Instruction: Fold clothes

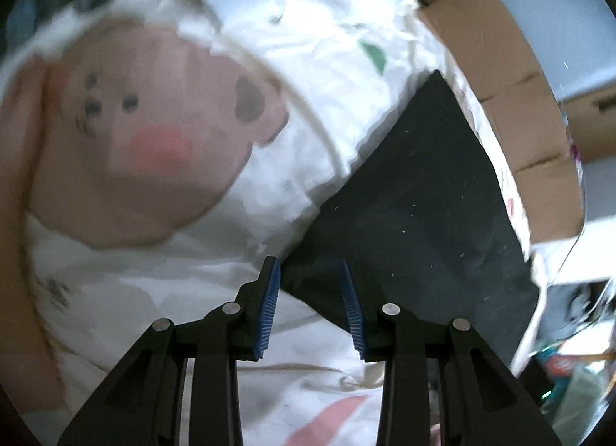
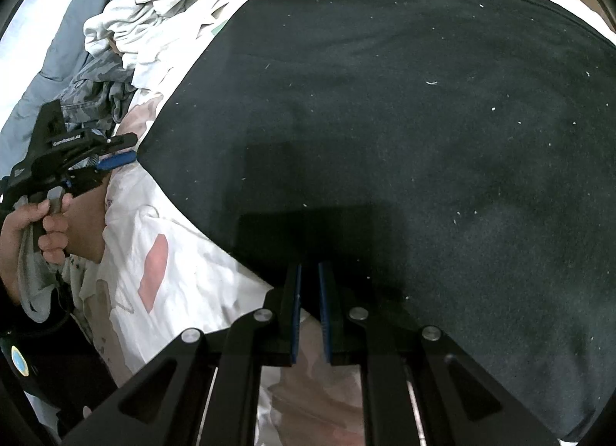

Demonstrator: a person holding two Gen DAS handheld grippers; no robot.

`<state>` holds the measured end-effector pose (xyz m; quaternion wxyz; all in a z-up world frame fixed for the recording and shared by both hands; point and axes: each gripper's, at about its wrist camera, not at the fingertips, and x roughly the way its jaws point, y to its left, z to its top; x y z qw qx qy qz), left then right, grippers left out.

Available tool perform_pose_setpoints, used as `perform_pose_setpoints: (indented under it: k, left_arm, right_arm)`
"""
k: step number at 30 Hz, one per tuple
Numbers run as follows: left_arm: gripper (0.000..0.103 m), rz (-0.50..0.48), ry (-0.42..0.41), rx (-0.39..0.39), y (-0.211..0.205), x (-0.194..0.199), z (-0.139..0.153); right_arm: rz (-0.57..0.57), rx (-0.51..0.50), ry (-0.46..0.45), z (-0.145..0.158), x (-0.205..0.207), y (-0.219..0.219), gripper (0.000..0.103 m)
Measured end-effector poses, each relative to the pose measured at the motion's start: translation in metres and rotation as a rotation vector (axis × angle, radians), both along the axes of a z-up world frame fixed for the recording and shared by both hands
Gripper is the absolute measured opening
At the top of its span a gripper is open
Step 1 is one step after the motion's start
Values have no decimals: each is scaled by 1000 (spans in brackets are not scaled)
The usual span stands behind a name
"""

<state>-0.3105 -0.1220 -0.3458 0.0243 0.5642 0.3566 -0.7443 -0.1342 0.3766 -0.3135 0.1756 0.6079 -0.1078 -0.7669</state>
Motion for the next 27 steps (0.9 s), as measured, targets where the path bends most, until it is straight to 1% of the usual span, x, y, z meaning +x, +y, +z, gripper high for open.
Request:
perform_pose_setpoints:
  k: [3, 7, 15, 18, 21, 24, 27]
  left_arm:
    - [35, 50, -2, 49, -5, 6, -7]
    - [35, 113, -34, 103, -10, 9, -18]
    - [35, 213, -24, 236, -17, 10, -35]
    - [35, 222, -11, 264, -17, 6, -39]
    - [50, 236, 20, 320, -17, 6, -40]
    - [50, 206, 43, 331, -12, 4, -33]
    - [50, 172, 70, 325, -7, 2, -22]
  right_arm:
    - [-2, -2, 1, 0, 0, 0, 7]
    - [-3, -5, 1, -1, 1, 1, 7]
    - [-4, -8, 3, -1, 1, 1, 7]
    - [-4, -8, 1, -1, 2, 2, 7]
    - [-6, -13, -5, -1, 2, 5, 7]
    - [-7, -14, -5, -1, 2, 5, 7]
    - [-17, -19, -4, -1, 4, 6, 7]
